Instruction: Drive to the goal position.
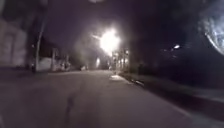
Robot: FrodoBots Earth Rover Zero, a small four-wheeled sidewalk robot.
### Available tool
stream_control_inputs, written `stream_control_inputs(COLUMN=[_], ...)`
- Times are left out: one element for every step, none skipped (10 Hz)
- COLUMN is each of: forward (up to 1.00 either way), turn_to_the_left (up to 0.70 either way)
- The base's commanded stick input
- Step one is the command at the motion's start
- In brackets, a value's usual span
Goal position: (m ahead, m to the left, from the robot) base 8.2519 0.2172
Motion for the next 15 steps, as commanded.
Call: stream_control_inputs(forward=[0.70,0.70,0.70,0.70,0.70,0.70,0.70,0.70,0.70,0.70,0.70,0.70,0.70,0.70,0.70], turn_to_the_left=[0.00,0.00,0.00,0.00,0.00,0.00,0.00,0.00,0.00,0.00,0.00,0.00,0.00,0.00,0.00])
